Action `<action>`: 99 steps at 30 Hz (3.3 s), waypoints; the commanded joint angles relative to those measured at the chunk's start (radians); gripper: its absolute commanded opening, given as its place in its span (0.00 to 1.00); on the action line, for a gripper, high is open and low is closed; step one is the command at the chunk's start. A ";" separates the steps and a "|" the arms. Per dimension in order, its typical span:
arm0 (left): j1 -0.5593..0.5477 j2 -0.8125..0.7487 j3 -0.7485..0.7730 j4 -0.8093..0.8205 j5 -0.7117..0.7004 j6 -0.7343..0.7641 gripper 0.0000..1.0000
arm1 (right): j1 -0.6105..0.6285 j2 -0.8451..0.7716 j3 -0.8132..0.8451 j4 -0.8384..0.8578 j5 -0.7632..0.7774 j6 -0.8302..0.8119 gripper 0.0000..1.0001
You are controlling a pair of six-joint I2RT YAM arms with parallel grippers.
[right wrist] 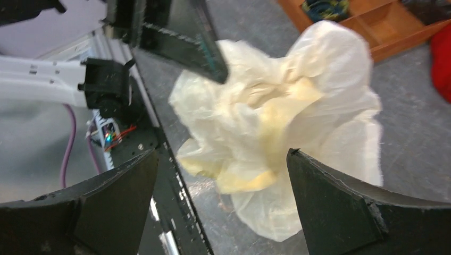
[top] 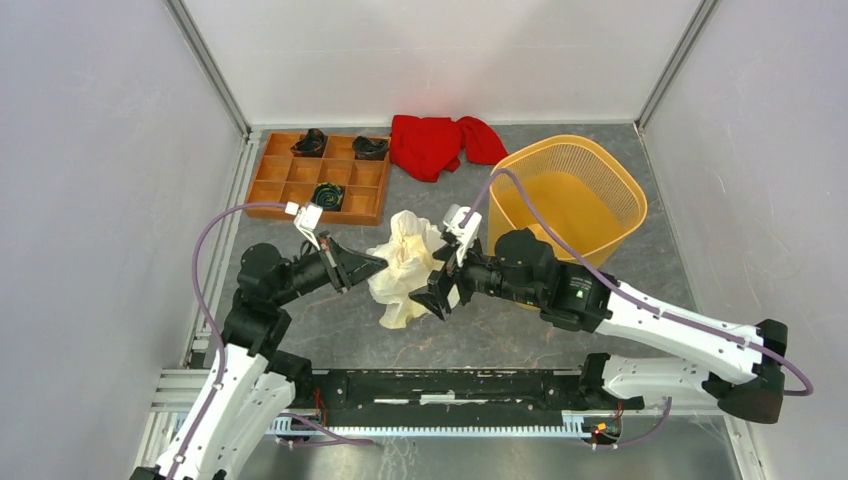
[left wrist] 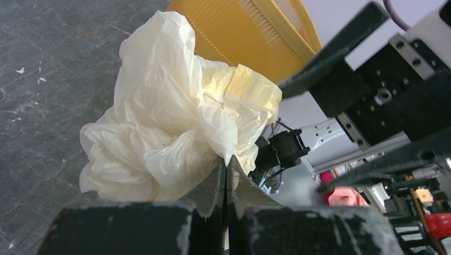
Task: Put the trash bags into the trash bin
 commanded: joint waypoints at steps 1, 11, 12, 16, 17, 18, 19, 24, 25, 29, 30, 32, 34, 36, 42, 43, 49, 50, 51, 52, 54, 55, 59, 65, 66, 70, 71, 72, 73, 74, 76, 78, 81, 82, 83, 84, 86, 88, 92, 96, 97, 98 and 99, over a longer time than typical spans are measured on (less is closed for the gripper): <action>-0.003 -0.053 0.056 -0.061 0.055 0.093 0.02 | 0.001 -0.089 -0.023 0.140 0.139 -0.042 0.98; -0.003 -0.152 0.045 -0.002 0.077 0.074 0.02 | 0.000 -0.032 -0.050 0.241 0.049 0.062 0.88; -0.003 -0.152 0.047 0.009 0.078 0.067 0.02 | 0.000 -0.020 -0.050 0.241 0.039 0.077 0.87; -0.003 -0.164 0.042 0.067 0.088 0.041 0.02 | 0.000 -0.004 -0.080 0.292 0.104 0.187 0.76; -0.003 -0.177 0.054 0.056 0.080 0.044 0.02 | 0.000 -0.011 -0.093 0.300 0.138 0.208 0.71; -0.003 -0.184 0.060 0.051 0.070 0.046 0.02 | 0.000 -0.021 -0.104 0.312 0.156 0.217 0.64; -0.003 -0.204 0.068 0.038 0.061 0.045 0.02 | -0.001 -0.033 -0.116 0.323 0.177 0.224 0.53; -0.003 -0.288 0.078 -0.056 -0.041 0.080 0.04 | 0.000 -0.164 -0.256 0.402 0.316 0.258 0.01; -0.003 -0.301 0.083 -0.084 -0.075 0.092 0.05 | 0.000 -0.188 -0.287 0.421 0.350 0.266 0.01; -0.003 -0.324 0.099 -0.150 -0.170 0.116 0.11 | 0.000 -0.247 -0.321 0.446 0.391 0.250 0.01; -0.003 -0.323 0.104 -0.163 -0.194 0.120 0.14 | 0.000 -0.254 -0.321 0.438 0.402 0.246 0.01; -0.003 -0.312 0.116 -0.201 -0.240 0.132 0.23 | 0.000 -0.268 -0.327 0.431 0.416 0.232 0.01; -0.003 -0.284 0.134 -0.253 -0.297 0.141 0.34 | 0.000 -0.271 -0.329 0.428 0.412 0.212 0.01; -0.003 -0.226 0.175 -0.342 -0.376 0.153 0.41 | 0.000 -0.257 -0.306 0.408 0.402 0.193 0.01; -0.003 -0.080 0.255 -0.426 -0.302 0.190 0.67 | 0.000 -0.147 -0.210 0.296 0.412 0.226 0.07; -0.003 -0.074 0.260 -0.426 -0.288 0.179 0.71 | 0.000 -0.126 -0.195 0.276 0.445 0.269 0.07; -0.005 -0.045 0.074 -0.141 0.001 -0.083 0.99 | 0.000 0.040 -0.081 0.186 0.538 0.534 0.01; -0.007 -0.050 0.048 -0.119 0.014 -0.102 1.00 | 0.000 0.065 -0.074 0.186 0.541 0.552 0.01; -0.010 -0.061 0.036 -0.117 0.007 -0.097 1.00 | 0.000 0.083 -0.067 0.185 0.551 0.577 0.01; -0.012 -0.076 0.034 -0.122 0.003 -0.089 1.00 | 0.000 0.096 -0.065 0.183 0.563 0.604 0.01; -0.022 -0.092 0.036 -0.139 -0.015 -0.066 0.99 | -0.001 0.106 -0.063 0.191 0.581 0.630 0.02; -0.025 -0.094 0.049 -0.185 -0.049 -0.040 0.98 | 0.000 0.109 -0.058 0.196 0.590 0.636 0.02; -0.040 -0.069 0.106 -0.345 -0.175 0.059 0.91 | 0.001 0.117 -0.040 0.182 0.634 0.690 0.03; -0.150 0.010 0.136 -0.351 -0.313 0.098 0.87 | 0.000 0.142 -0.002 0.150 0.646 0.840 0.03; -0.178 0.030 0.150 -0.350 -0.355 0.104 0.87 | 0.000 0.145 0.001 0.144 0.651 0.868 0.03; -0.405 0.114 0.189 -0.327 -0.566 0.127 0.87 | 0.000 0.151 0.006 0.156 0.672 0.921 0.03; -0.483 0.137 0.188 -0.310 -0.616 0.128 0.87 | 0.000 0.154 0.012 0.161 0.669 0.915 0.03; -0.530 0.163 0.190 -0.296 -0.663 0.128 0.86 | -0.001 0.159 0.022 0.157 0.665 0.913 0.04; -0.572 0.188 0.196 -0.294 -0.709 0.131 0.85 | -0.002 0.163 0.029 0.148 0.661 0.912 0.04; -0.599 0.210 0.198 -0.295 -0.770 0.135 0.83 | 0.000 0.167 0.038 0.142 0.657 0.910 0.04; -0.619 0.247 0.193 -0.293 -0.850 0.135 0.76 | 0.000 0.165 0.042 0.131 0.652 0.909 0.04; -0.620 0.277 0.181 -0.274 -0.871 0.127 0.67 | 0.000 0.152 0.030 0.129 0.646 0.910 0.04; -0.620 0.311 0.180 -0.279 -0.912 0.117 0.52 | -0.001 0.124 -0.002 0.131 0.646 0.919 0.05; -0.620 0.314 0.181 -0.286 -0.935 0.112 0.49 | 0.000 0.113 -0.014 0.131 0.647 0.921 0.05; -0.620 0.310 0.182 -0.296 -0.956 0.105 0.46 | 0.000 0.102 -0.025 0.132 0.649 0.925 0.05; -0.620 0.302 0.180 -0.303 -0.979 0.097 0.43 | 0.000 0.091 -0.036 0.133 0.649 0.928 0.05; -0.620 0.279 0.179 -0.304 -1.003 0.092 0.36 | -0.001 0.074 -0.053 0.142 0.646 0.930 0.05; -0.620 0.264 0.189 -0.316 -1.006 0.094 0.16 | 0.000 0.062 -0.065 0.160 0.640 0.904 0.09; -0.620 0.233 0.246 -0.403 -1.020 0.107 0.02 | 0.000 0.045 -0.075 0.188 0.653 0.699 0.36; -0.620 0.165 0.282 -0.470 -0.992 0.127 0.02 | 0.000 -0.024 -0.122 0.284 0.574 0.314 0.64; -0.620 0.153 0.295 -0.491 -0.984 0.129 0.02 | 0.000 -0.048 -0.130 0.292 0.509 0.213 0.68; -0.619 0.148 0.309 -0.515 -0.977 0.130 0.02 | 0.000 -0.071 -0.135 0.294 0.458 0.149 0.72; -0.620 0.143 0.325 -0.537 -0.970 0.133 0.02 | -0.001 -0.096 -0.145 0.298 0.405 0.088 0.78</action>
